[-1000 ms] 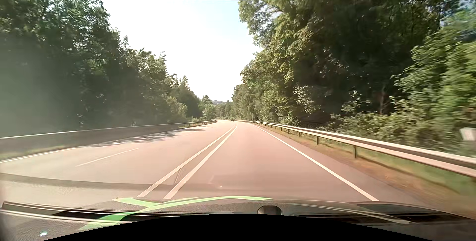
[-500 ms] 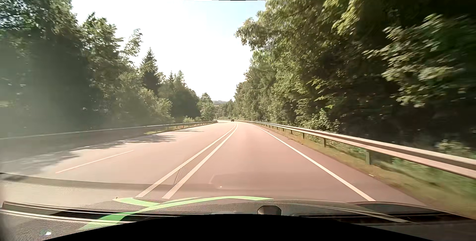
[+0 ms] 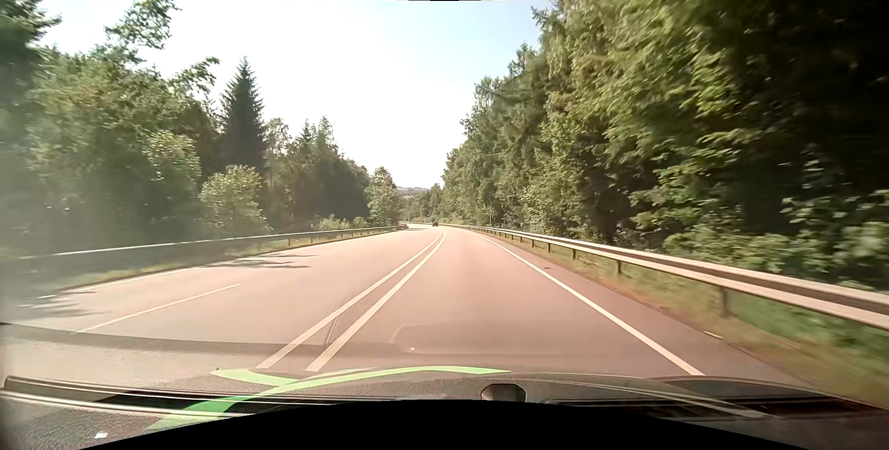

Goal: Follow the waypoints while adhering to traffic rules and regulations

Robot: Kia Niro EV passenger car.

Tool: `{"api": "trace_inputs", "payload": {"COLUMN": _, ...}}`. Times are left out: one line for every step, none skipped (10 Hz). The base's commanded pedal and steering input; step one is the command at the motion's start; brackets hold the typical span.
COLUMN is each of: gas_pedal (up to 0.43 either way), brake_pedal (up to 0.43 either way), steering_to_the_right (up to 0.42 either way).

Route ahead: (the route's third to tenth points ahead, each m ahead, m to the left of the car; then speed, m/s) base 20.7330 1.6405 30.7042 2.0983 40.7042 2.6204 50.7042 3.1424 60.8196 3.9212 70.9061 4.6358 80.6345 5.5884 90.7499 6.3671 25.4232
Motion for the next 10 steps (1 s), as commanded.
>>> {"api": "trace_inputs", "payload": {"gas_pedal": 0.13, "brake_pedal": 0.0, "steering_to_the_right": -0.01}}
{"api": "trace_inputs", "payload": {"gas_pedal": 0.13, "brake_pedal": 0.0, "steering_to_the_right": -0.009}}
{"api": "trace_inputs", "payload": {"gas_pedal": 0.13, "brake_pedal": 0.0, "steering_to_the_right": -0.009}}
{"api": "trace_inputs", "payload": {"gas_pedal": 0.13, "brake_pedal": 0.0, "steering_to_the_right": -0.008}}
{"api": "trace_inputs", "payload": {"gas_pedal": 0.118, "brake_pedal": 0.0, "steering_to_the_right": -0.008}}
{"api": "trace_inputs", "payload": {"gas_pedal": 0.118, "brake_pedal": 0.0, "steering_to_the_right": -0.008}}
{"api": "trace_inputs", "payload": {"gas_pedal": 0.118, "brake_pedal": 0.0, "steering_to_the_right": -0.008}}
{"api": "trace_inputs", "payload": {"gas_pedal": 0.118, "brake_pedal": 0.0, "steering_to_the_right": -0.008}}
{"api": "trace_inputs", "payload": {"gas_pedal": 0.13, "brake_pedal": 0.0, "steering_to_the_right": -0.007}}
{"api": "trace_inputs", "payload": {"gas_pedal": 0.13, "brake_pedal": 0.0, "steering_to_the_right": -0.004}}
